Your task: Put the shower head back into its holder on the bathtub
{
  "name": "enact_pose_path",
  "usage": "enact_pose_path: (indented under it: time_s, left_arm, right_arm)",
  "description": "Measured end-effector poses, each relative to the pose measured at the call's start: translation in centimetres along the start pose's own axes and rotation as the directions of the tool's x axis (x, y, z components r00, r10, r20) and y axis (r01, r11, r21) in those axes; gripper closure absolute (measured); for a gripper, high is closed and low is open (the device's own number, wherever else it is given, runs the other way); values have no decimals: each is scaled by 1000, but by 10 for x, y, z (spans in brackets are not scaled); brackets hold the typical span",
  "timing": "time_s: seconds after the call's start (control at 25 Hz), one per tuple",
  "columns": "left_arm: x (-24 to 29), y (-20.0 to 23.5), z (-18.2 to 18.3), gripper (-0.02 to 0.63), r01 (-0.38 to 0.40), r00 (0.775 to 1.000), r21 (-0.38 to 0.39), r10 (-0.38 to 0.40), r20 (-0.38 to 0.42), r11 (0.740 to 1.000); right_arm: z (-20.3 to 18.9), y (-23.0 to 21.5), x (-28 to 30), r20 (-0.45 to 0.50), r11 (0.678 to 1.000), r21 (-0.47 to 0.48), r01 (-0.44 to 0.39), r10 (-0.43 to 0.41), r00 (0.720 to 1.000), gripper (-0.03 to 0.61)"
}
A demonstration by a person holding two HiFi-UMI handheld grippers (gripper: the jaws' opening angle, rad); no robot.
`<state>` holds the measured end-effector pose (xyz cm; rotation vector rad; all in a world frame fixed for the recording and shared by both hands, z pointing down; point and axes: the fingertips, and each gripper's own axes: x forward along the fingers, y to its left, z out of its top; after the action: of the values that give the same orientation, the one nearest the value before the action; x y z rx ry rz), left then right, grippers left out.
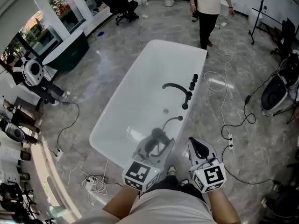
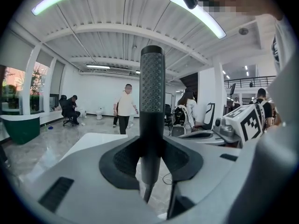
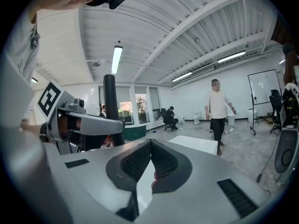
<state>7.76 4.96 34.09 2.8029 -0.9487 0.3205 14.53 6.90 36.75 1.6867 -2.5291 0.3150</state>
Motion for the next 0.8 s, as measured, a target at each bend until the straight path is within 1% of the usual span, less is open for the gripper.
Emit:
enact_pose_path:
  time_s: [0.12, 0.24, 0.36, 0.64, 0.8]
  left_arm:
    - [4, 20, 7, 482, -9, 1000, -13, 9, 10, 1000]
    - [6, 36, 13, 482, -18, 1000, -28, 18, 16, 999]
    - [8, 51, 17, 482, -37, 999, -24, 38, 14, 999]
    - [18, 80, 17, 482, -116, 993, -62, 116, -1, 991]
    - [23, 87, 39, 482, -132, 991, -64, 134, 24, 989]
  right_arm:
    - [-3, 4, 21, -16, 999, -3, -32, 32, 999, 566]
    - [-7, 13, 38, -24, 996, -3, -85, 85, 996, 566]
    - [-10, 22, 55, -30, 990, -3, -143, 143, 989, 566]
    - [-35, 35, 91, -98, 958, -69, -278, 271, 958, 566]
    - [-56, 33, 106, -148, 944, -73, -322, 309, 939, 566]
